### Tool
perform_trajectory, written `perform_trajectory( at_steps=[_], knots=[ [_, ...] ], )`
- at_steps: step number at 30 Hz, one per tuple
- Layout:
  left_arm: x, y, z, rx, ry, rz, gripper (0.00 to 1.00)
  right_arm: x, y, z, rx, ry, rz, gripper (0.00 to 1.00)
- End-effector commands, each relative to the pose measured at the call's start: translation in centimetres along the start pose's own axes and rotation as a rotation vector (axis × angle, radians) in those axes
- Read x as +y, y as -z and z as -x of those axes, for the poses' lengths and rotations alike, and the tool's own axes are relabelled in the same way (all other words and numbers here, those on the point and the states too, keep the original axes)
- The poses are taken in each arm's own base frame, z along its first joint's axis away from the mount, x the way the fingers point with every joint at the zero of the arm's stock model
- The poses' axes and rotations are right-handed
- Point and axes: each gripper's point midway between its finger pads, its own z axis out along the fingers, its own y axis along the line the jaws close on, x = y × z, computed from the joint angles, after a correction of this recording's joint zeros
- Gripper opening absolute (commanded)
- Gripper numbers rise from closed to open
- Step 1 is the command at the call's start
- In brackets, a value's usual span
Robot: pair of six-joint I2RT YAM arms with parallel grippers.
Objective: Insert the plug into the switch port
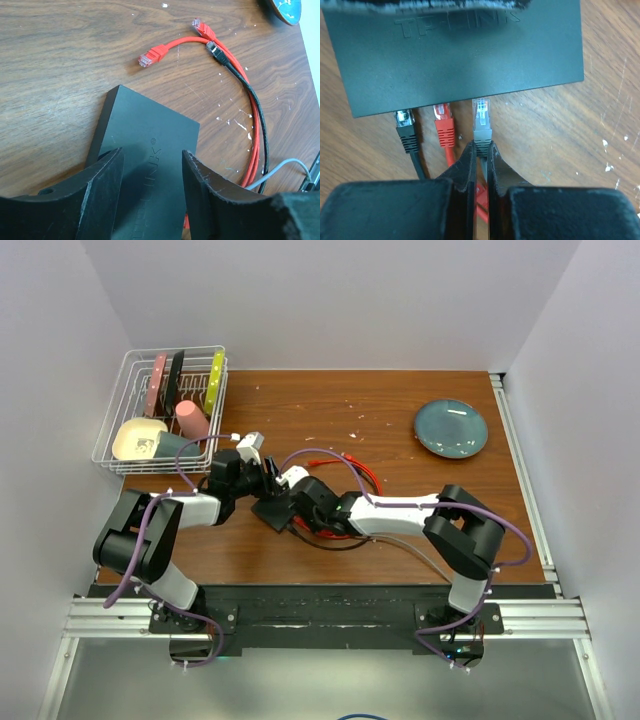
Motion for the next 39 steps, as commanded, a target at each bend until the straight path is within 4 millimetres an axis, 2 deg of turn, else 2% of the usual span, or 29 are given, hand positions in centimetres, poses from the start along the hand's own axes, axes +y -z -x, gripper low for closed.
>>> perform_trajectory(
  at_steps=[1, 8, 12, 14, 16, 19, 23, 24, 25, 27, 29, 30, 39],
  knots=[
    [0.2, -0.2, 0.1, 0.004, -0.02, -0.007, 0.54, 0.7, -0.8, 1.3, -0.015, -0.012, -0.001, 0.0],
    [-0.2, 0.3, 0.7, -0.03, -0.031, -0.016, 0.57, 0.5, -0.6, 0.9, -0.009, -0.018, -0.008, 0.0],
    [-0.9, 1.8, 2.5, -0.111, -0.072, 0.001, 0.66, 0.4, -0.5, 0.9, -0.009, -0.019, -0.014, 0.0],
    [-0.2, 2.5, 2.9, -0.151, -0.08, 0.051, 0.69, 0.3, -0.5, 0.8, -0.006, -0.021, -0.014, 0.0],
    [-0.1, 3.6, 4.3, -0.222, -0.101, 0.093, 0.73, 0.5, -0.5, 0.9, -0.008, -0.022, -0.011, 0.0],
    [0.7, 4.0, 4.4, -0.239, -0.114, 0.141, 0.76, 0.4, -0.7, 1.0, -0.009, -0.022, -0.015, 0.0],
    [1.3, 2.5, 3.6, -0.187, -0.111, 0.131, 0.77, 0.3, -0.7, 1.1, -0.007, -0.022, -0.027, 0.0],
    [1.9, 1.8, 2.6, -0.156, -0.095, 0.13, 0.77, 0.2, -0.7, 1.1, -0.007, -0.023, -0.03, 0.0],
    [1.7, 1.4, 2.8, -0.165, -0.097, 0.11, 0.77, 0.2, -0.8, 1.1, -0.008, -0.023, -0.031, 0.0],
    [2.5, 0.7, 1.6, -0.144, -0.065, 0.112, 0.77, 0.3, -0.8, 1.1, -0.005, -0.023, -0.031, 0.0],
    [2.3, 0.2, 1.9, -0.167, -0.058, 0.09, 0.77, 0.2, -0.8, 1.2, -0.007, -0.026, -0.036, 0.0],
    [2.6, -0.1, 1.2, -0.15, -0.054, 0.084, 0.77, 0.1, -0.9, 1.2, -0.005, -0.024, -0.038, 0.0],
    [2.4, -1.4, 0.1, -0.077, -0.039, 0.037, 0.71, 0.2, -0.9, 1.9, -0.012, -0.024, -0.044, 0.0]
  ],
)
